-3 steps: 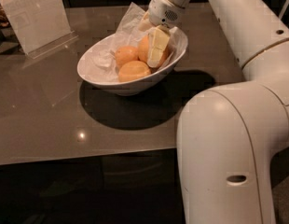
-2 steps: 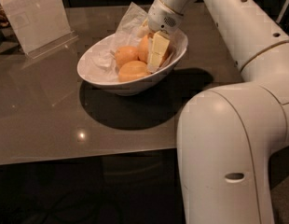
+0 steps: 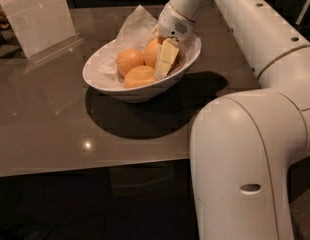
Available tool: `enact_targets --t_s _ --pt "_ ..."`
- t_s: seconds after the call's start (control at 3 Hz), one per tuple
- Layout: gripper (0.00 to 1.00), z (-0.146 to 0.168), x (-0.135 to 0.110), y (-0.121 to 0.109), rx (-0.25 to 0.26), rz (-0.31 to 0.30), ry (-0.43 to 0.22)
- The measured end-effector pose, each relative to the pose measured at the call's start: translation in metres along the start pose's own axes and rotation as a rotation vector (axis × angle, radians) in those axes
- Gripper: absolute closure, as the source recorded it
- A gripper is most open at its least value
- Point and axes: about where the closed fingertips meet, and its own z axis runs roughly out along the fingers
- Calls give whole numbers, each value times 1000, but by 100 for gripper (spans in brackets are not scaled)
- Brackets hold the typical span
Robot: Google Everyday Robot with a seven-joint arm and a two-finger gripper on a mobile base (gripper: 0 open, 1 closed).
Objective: Pick orange from white bowl
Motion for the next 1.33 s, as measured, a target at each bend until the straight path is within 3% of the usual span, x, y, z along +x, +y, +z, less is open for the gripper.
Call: enact_targets --t_s 0.67,1.0,1.33 --pt "65 0 0 0 0 0 0" --pt "89 -4 -7 -7 47 -12 -5" --pt "100 -23 -23 -4 112 -65 -26"
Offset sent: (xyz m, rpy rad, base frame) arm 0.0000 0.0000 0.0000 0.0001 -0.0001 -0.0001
